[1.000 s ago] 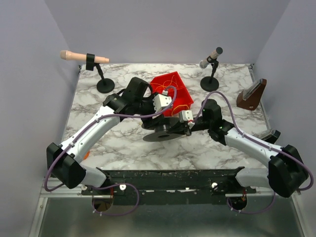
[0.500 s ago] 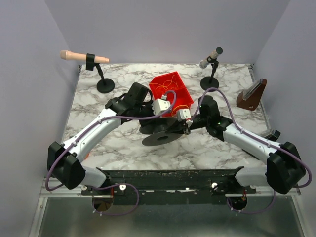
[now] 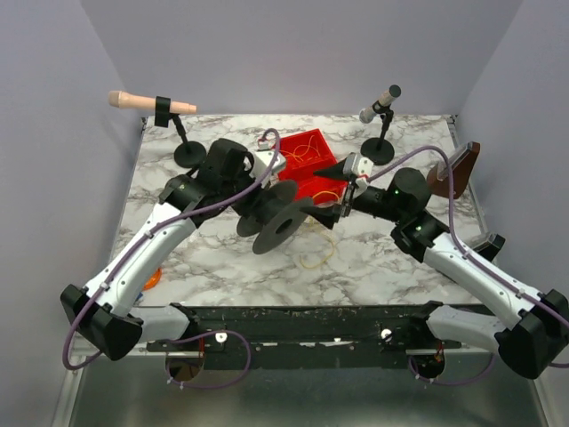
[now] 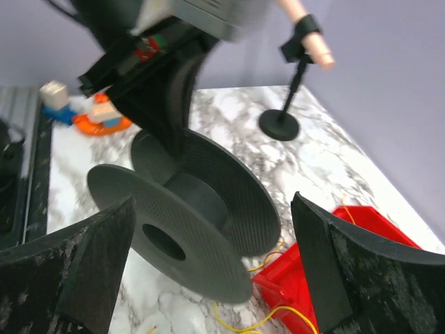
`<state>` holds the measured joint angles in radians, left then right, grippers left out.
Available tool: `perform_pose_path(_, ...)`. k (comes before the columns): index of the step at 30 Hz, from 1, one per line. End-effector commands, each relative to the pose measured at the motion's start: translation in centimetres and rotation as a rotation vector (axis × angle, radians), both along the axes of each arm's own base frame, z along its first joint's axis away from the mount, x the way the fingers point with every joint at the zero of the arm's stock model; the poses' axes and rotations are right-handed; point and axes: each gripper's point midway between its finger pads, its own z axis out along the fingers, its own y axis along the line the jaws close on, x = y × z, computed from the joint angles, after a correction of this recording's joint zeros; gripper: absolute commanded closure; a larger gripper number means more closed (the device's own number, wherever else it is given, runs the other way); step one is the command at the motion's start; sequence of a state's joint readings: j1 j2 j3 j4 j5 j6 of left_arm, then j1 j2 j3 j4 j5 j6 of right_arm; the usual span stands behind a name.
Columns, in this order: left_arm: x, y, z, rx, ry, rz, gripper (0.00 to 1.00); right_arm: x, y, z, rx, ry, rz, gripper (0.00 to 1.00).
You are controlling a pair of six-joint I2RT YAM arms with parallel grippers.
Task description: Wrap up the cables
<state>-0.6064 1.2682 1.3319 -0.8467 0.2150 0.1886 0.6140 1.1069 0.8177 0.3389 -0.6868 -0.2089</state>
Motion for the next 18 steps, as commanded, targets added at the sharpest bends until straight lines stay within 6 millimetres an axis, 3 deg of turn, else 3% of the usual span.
perform_pose_path(1,2.2,3.9,5.3,-0.098,-0.076,0.294,1.00,4.2,-2.9,1.4,0.028,0.173,-0.339,0.00)
perform_pose_path(3,2.8,5.1,6.5,-0.141,-0.079,0.376,1.00,5.4,-4.4,-0.7,-0.018,0.232,-0.461,0.00)
perform_pose_path(5,3.5,6.6,7.1,-0.177,-0.078,0.465,1.00,5.3,-4.9,-3.1,-0.077,0.267,-0.484,0.00)
perform_pose_path(10,4.7,9.0,6.0,-0.221,-0.049,0.610,1.00,-0.7,-2.8,-8.7,-0.232,0.178,-0.121,0.03)
perform_pose_path(12,5.1,9.6,5.3,-0.227,-0.037,0.656,1.00,-1.7,-2.6,-11.0,-0.318,0.118,-0.039,0.09)
perform_pose_path(14,5.6,10.4,4.8,-0.239,-0.025,0.708,1.00,-3.1,-3.3,-15.1,-0.477,0.126,0.025,0.13)
perform_pose_path(18,5.9,11.2,5.0,-0.270,-0.010,0.755,1.00,-4.6,-4.6,-19.5,-0.688,0.088,0.116,0.21)
